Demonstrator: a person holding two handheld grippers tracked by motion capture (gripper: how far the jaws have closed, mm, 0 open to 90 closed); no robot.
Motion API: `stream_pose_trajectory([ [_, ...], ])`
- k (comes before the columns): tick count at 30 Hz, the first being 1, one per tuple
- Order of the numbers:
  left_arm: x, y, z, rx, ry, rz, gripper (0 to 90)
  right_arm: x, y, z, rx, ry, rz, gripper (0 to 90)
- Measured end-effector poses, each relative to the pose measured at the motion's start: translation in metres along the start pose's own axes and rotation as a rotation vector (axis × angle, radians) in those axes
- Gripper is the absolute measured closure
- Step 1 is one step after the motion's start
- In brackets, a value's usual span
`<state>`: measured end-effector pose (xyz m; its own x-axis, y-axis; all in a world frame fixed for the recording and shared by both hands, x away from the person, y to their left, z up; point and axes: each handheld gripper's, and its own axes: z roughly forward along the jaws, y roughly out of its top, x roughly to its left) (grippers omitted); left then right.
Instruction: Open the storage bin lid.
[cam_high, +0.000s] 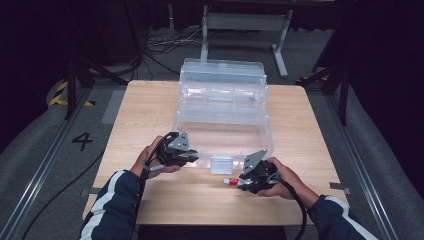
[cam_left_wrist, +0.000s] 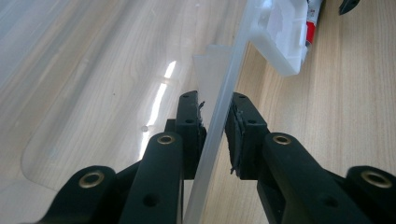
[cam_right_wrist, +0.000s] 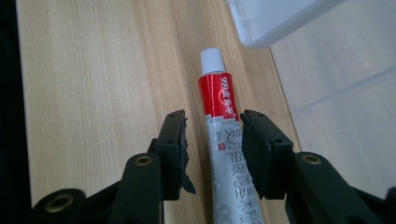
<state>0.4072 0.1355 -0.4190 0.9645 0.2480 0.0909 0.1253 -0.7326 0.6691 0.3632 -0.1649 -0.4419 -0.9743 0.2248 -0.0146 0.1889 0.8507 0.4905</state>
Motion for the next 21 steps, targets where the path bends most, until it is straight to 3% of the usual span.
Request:
stream_pose_trajectory([
  [18, 0.0, 0.0, 0.0, 0.002, 0.002, -0.001, 76.0, -0.004, 0.002, 0.016, 0.107, 0.015, 0.002, 61.8],
  [21, 0.0, 0.0, 0.0, 0.015, 0.005, 0.007, 75.7, -0.004, 0.001, 0.017, 0.101, 0.022, 0.008, 63.1],
])
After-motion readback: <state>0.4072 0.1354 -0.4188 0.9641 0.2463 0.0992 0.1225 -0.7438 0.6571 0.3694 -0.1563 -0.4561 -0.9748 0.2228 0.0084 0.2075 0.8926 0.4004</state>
